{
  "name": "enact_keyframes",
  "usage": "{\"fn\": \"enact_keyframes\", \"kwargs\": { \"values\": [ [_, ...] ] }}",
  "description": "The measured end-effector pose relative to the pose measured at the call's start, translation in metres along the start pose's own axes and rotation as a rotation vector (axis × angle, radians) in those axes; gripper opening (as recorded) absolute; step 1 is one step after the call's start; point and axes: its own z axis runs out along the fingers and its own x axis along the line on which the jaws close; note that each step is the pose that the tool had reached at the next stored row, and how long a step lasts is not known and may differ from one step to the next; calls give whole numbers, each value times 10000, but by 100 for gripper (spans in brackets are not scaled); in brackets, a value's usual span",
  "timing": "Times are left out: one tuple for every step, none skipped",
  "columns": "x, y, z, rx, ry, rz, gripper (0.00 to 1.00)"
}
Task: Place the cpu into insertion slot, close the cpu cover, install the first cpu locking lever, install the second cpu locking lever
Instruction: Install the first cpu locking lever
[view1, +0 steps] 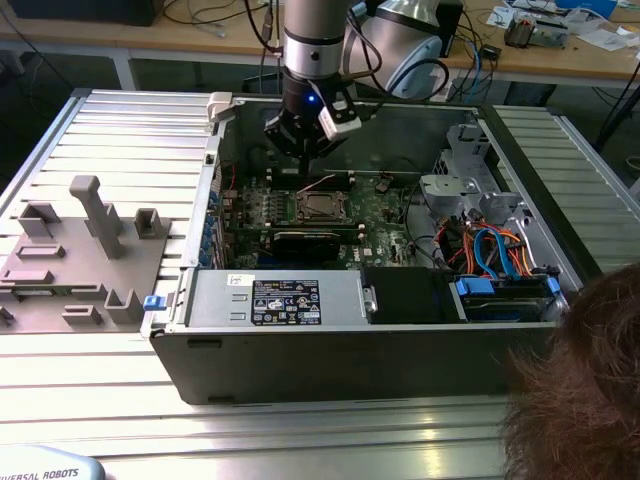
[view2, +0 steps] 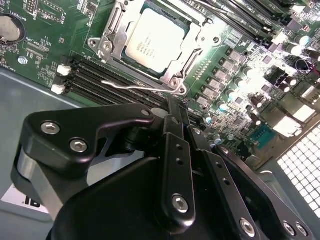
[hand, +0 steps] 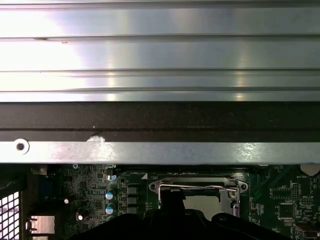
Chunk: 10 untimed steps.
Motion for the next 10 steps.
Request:
{"fn": "enact_keyframes", "kwargs": {
  "values": [
    [-3,0,0,0,1,0,11],
    [-4,0,1,0,0,1,11],
    [-5,0,1,0,0,2,11],
    [-6,0,1,0,0,1,11],
    [-7,0,2,1,0,0,11],
    [-8,0,2,0,1,0,11],
    [-9,0,3,1,1,0,11],
    [-11,0,3,1,1,0,11],
    [-13,0,4,1,0,0,11],
    [-14,0,4,0,1,0,11]
  ]
}}
